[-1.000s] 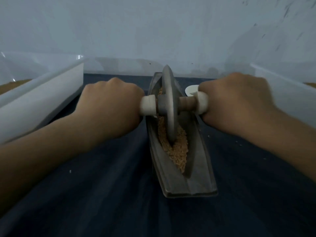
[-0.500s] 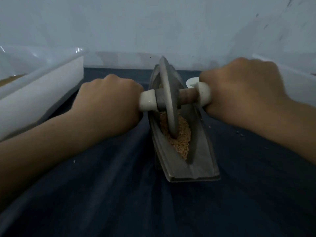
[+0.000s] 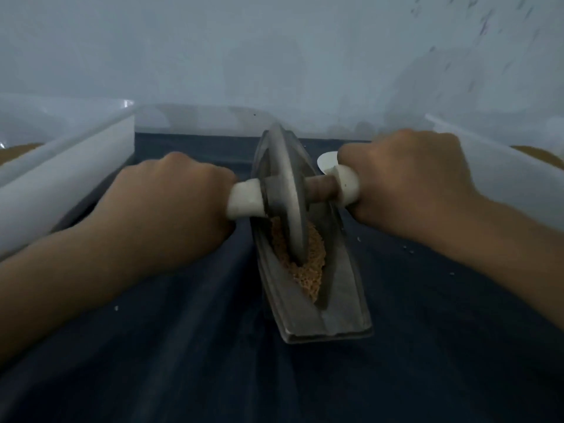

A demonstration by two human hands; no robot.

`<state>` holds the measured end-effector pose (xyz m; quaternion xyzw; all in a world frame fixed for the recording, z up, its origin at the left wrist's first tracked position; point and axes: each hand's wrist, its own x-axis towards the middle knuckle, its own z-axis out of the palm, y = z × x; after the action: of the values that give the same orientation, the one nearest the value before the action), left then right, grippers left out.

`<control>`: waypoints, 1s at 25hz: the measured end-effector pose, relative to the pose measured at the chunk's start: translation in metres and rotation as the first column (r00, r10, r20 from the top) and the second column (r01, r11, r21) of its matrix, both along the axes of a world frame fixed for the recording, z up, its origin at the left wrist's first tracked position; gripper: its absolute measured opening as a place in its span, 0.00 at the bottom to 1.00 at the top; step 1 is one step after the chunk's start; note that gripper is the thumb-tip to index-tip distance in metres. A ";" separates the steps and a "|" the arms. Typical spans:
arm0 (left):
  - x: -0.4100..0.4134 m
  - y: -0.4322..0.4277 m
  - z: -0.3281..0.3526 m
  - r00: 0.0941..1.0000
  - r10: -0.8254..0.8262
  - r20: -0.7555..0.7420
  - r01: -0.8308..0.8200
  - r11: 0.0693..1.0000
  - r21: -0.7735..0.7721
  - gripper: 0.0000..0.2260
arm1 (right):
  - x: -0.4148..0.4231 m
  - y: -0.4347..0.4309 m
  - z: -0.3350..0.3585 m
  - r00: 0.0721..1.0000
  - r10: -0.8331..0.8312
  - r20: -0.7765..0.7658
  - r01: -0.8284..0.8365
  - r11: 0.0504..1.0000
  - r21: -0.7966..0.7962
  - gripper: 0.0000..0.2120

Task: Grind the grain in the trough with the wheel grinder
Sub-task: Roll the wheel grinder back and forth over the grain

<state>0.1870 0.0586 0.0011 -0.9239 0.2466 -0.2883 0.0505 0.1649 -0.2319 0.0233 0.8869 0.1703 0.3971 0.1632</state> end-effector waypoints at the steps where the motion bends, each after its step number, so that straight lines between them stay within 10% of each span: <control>1: 0.009 -0.006 0.004 0.998 0.042 0.046 -0.044 0.998 0.040 0.07 | 0.010 0.001 -0.002 0.999 -0.035 -0.031 0.037 0.999 0.039 0.09; 7: 0.051 -0.058 0.051 0.960 0.277 -0.049 -0.267 0.952 0.151 0.07 | 0.046 0.015 0.007 0.877 -0.162 -0.452 0.299 0.921 0.250 0.08; 14: -0.001 -0.012 0.014 0.994 0.051 0.093 -0.060 0.994 0.094 0.09 | -0.017 -0.012 -0.011 0.996 0.044 -0.075 -0.031 0.986 0.164 0.10; 20: 0.043 -0.055 0.039 0.947 0.322 -0.018 -0.318 0.943 0.100 0.07 | 0.045 0.019 0.016 0.873 -0.211 -0.439 0.314 0.933 0.176 0.08; 25: -0.011 -0.015 0.008 0.994 0.067 0.088 -0.071 0.997 0.043 0.07 | -0.016 -0.005 0.000 0.995 -0.046 -0.087 0.049 0.998 0.039 0.08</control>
<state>0.1765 0.0437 0.0090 -0.9170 0.2188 -0.3205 0.0922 0.1489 -0.2368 0.0231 0.9102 0.1478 0.3581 0.1468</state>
